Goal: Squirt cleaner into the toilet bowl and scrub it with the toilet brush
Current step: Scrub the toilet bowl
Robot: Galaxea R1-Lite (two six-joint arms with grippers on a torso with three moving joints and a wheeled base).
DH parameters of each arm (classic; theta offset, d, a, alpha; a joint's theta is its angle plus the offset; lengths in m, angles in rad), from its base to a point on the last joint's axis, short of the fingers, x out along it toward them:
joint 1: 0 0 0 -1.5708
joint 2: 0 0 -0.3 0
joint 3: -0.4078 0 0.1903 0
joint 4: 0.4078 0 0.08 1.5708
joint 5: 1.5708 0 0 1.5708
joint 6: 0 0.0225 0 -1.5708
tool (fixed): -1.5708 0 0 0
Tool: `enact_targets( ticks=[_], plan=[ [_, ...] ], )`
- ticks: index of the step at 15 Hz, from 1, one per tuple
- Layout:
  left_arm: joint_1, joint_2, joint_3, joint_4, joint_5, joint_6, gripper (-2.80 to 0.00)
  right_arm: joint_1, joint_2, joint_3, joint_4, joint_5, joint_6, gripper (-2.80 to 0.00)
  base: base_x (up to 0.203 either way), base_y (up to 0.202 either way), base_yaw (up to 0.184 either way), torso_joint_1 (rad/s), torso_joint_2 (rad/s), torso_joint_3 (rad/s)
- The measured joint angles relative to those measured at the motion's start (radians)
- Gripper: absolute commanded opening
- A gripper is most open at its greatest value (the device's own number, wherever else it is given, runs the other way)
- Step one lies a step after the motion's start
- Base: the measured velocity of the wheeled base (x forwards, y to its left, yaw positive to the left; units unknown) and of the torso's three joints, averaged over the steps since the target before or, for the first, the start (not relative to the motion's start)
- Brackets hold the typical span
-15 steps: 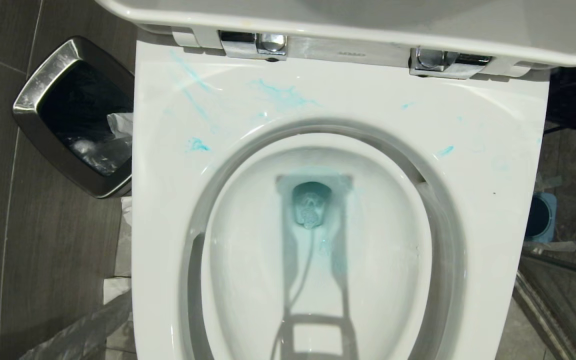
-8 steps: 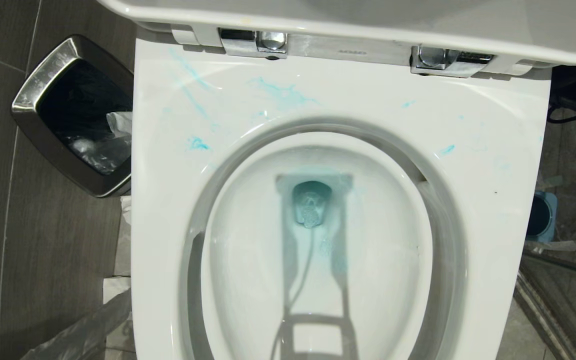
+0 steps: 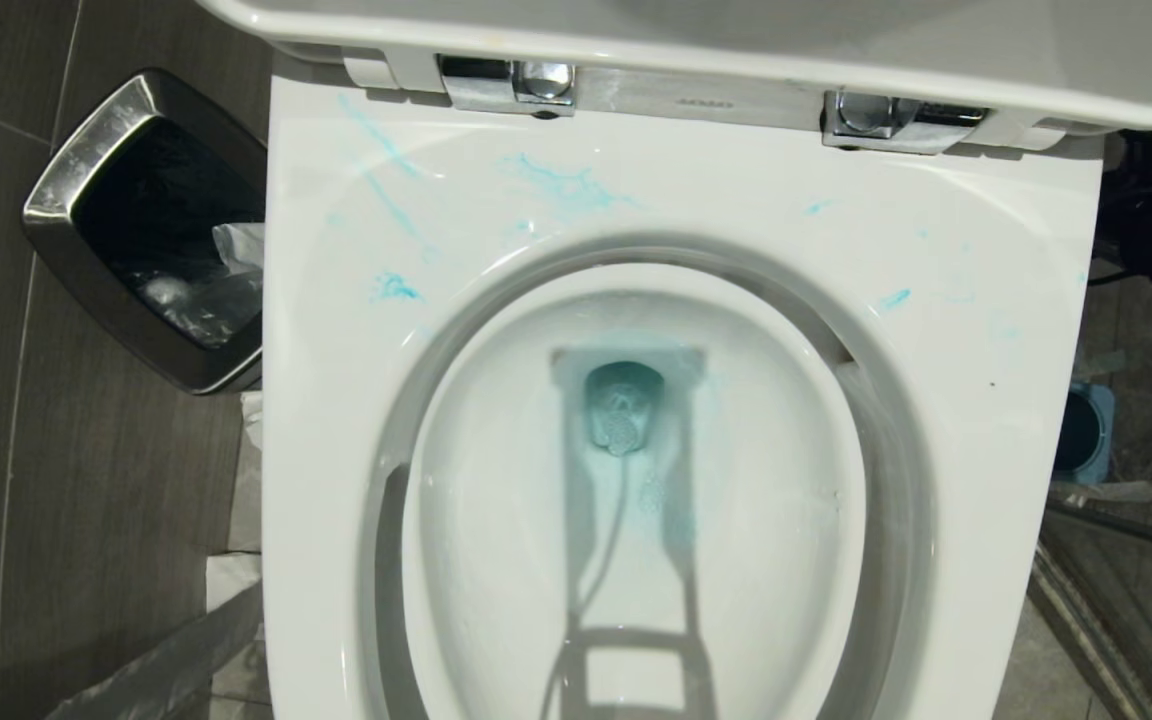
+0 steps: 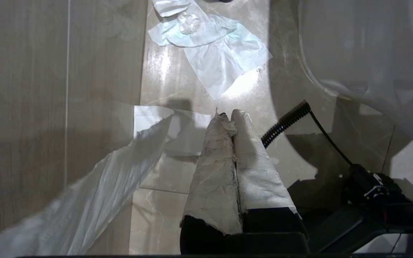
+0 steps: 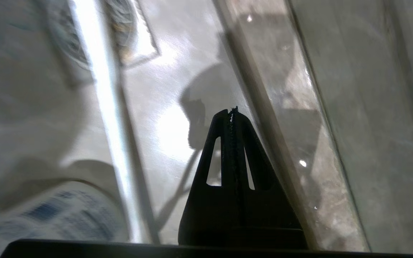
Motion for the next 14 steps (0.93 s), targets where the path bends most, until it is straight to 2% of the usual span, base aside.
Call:
enact_targets(
  ticks=[5,14],
  plan=[
    [0.0,0.0,0.0,-0.001,0.0,0.001,-2.8,0.016,0.061,0.0,-0.084,-0.002,0.003,-2.8,0.0,0.0,0.0,0.0,0.0,0.0],
    [0.0,0.0,0.0,0.003,-0.001,0.01,-2.8,0.053,0.051,0.0,-0.073,0.005,0.006,-2.8,0.0,0.0,0.0,0.001,0.0,0.011]
  ],
)
